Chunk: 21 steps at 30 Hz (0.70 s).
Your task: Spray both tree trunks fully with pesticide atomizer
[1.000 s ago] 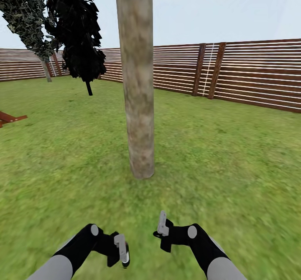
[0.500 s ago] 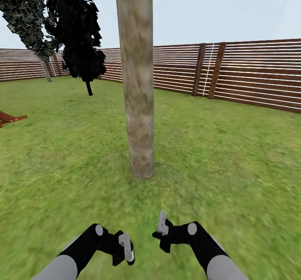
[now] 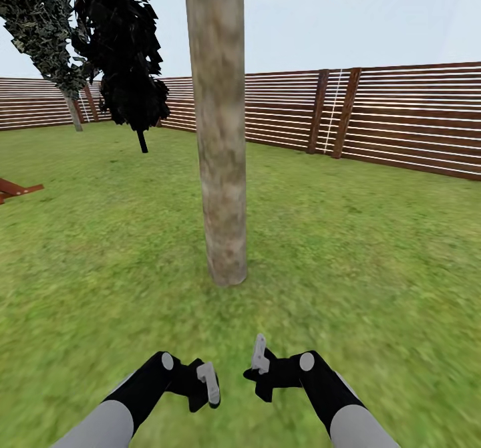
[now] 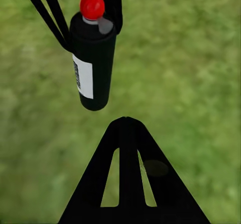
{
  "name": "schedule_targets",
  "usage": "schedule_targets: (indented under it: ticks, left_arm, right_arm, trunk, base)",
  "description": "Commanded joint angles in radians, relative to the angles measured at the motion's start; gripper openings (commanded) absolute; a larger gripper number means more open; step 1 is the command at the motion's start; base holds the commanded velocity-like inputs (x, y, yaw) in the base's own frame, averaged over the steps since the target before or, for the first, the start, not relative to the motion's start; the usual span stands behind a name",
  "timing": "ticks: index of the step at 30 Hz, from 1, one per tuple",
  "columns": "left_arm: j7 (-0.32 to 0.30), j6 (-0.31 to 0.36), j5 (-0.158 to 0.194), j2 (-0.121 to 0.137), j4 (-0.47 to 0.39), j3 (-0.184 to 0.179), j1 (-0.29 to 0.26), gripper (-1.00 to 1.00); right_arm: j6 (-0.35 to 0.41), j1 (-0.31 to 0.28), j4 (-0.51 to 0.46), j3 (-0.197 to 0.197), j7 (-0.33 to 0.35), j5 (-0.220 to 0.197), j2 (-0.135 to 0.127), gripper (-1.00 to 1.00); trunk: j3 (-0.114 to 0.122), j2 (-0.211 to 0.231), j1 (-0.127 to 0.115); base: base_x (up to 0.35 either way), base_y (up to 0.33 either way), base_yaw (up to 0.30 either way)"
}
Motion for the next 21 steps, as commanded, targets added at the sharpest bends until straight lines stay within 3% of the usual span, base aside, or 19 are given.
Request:
schedule_targets:
  ticks: [1, 15, 17, 21]
  left_arm:
    - [-0.003, 0.001, -0.006, 0.000, -0.001, 0.000, 0.000, -1.00]
    - [-0.002, -0.002, -0.004, -0.011, 0.011, 0.003, 0.008, -1.00]
    - [-0.002, -0.003, -0.002, -0.011, 0.012, 0.004, 0.009, -1.00]
    - [-0.002, -0.006, 0.000, -0.011, 0.020, 0.004, 0.010, -1.00]
  right_arm:
    - [-0.005, -0.001, -0.001, -0.008, 0.006, 0.009, 0.002, -1.00]
    - [-0.005, -0.001, 0.008, -0.004, 0.011, 0.007, 0.002, -1.00]
    - [-0.005, -0.001, 0.010, -0.004, 0.045, 0.007, 0.002, -1.00]
    - [-0.006, -0.001, 0.012, -0.004, 0.049, 0.006, 0.002, -1.00]
  trunk:
    - [-0.001, 0.000, 0.000]
    - [-0.001, 0.000, 0.000]
    - [-0.001, 0.000, 0.000]
    - [-0.001, 0.000, 0.000]
  base:
    - [0.000, 0.000, 0.000]
    - [0.000, 0.000, 0.000]
    - [0.000, 0.000, 0.000]
    - [0.000, 0.000, 0.000]
